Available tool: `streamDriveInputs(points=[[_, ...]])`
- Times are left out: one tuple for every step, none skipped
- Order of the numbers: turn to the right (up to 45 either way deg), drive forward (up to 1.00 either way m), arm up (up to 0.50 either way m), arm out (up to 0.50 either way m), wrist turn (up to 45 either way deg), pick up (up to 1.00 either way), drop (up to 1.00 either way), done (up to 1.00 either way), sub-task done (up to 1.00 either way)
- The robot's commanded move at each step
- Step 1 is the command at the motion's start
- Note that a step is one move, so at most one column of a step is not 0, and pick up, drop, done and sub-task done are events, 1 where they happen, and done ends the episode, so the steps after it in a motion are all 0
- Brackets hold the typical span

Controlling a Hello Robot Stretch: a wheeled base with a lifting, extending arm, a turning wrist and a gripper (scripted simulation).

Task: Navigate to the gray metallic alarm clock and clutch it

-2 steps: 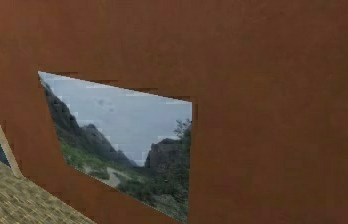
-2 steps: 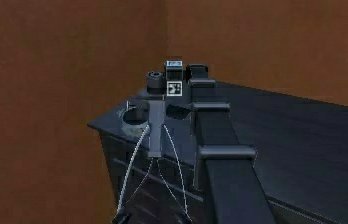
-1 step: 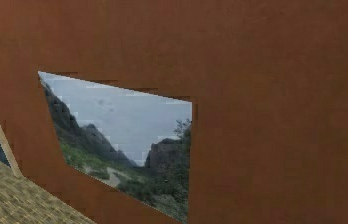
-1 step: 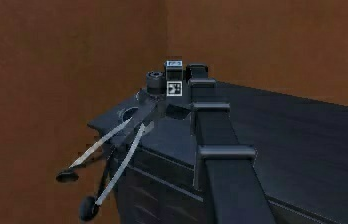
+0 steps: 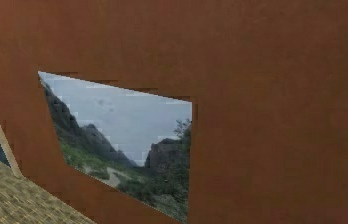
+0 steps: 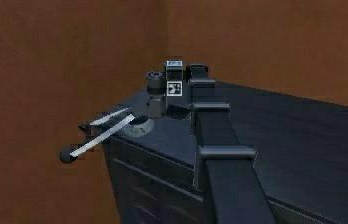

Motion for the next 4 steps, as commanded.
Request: streamDriveInputs(points=[[0.0,0.0,0.0,0.0,45.0,0.0,0.0,0.0,0.0],[0.0,0.0,0.0,0.0,24.0,0.0,0.0,0.0,0.0],[0.0,0.0,-0.08,0.0,0.0,0.0,0.0,0.0,0.0],[0.0,0.0,0.0,0.0,0.0,1.0,0.0,0.0,0.0]])
